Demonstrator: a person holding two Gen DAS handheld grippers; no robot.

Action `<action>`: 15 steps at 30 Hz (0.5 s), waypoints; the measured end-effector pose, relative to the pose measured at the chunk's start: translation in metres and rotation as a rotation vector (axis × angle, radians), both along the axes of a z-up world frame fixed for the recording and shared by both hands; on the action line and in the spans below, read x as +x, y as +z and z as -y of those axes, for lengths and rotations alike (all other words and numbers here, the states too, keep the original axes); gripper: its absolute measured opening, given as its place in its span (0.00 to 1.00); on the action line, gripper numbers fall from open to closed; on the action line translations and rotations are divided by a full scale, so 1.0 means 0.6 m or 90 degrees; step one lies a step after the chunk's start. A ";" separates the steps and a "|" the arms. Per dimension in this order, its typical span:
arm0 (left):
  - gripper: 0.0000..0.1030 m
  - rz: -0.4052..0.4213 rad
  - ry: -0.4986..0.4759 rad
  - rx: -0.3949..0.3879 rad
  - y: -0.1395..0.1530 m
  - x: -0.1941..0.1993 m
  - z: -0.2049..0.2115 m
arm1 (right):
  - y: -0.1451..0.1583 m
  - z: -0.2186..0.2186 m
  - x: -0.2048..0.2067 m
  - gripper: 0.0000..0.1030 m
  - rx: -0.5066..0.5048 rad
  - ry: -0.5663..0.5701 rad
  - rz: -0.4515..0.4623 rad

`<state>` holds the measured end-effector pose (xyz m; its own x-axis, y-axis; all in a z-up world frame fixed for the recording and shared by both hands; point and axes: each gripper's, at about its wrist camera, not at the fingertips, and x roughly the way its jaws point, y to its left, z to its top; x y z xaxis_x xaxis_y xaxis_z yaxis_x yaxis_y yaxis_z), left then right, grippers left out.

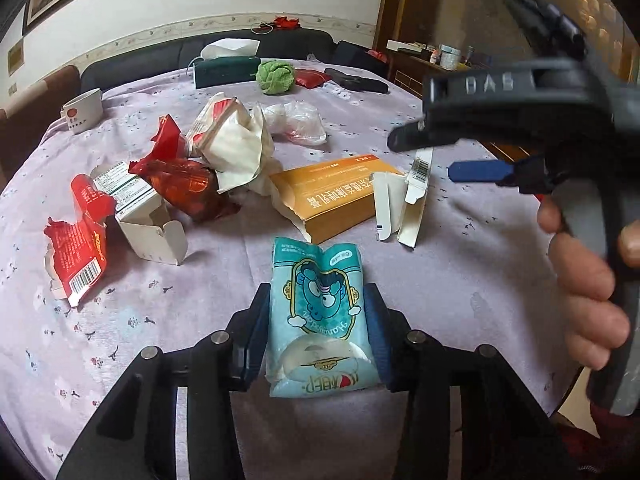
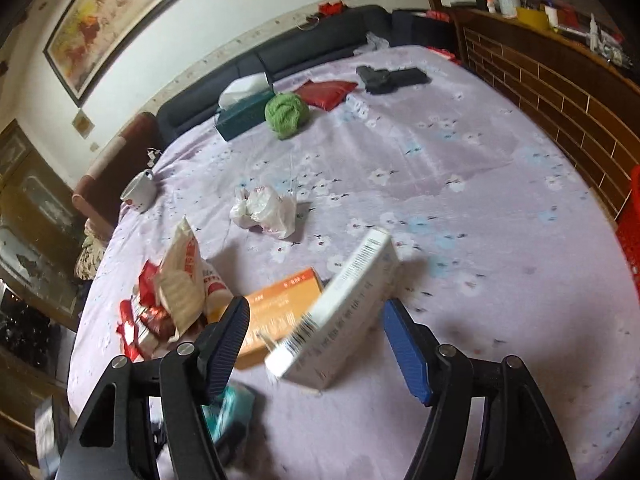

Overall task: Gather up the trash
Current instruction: 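Grasp the white medicine box with the right gripper while the left gripper holds the tissue pack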

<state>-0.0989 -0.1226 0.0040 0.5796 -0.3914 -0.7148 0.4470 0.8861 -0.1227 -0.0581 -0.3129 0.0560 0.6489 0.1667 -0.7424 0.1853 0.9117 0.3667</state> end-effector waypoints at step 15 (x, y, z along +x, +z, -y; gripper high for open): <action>0.44 -0.005 0.004 0.000 -0.002 0.000 0.001 | -0.038 0.036 -0.056 0.26 0.017 -0.011 -0.003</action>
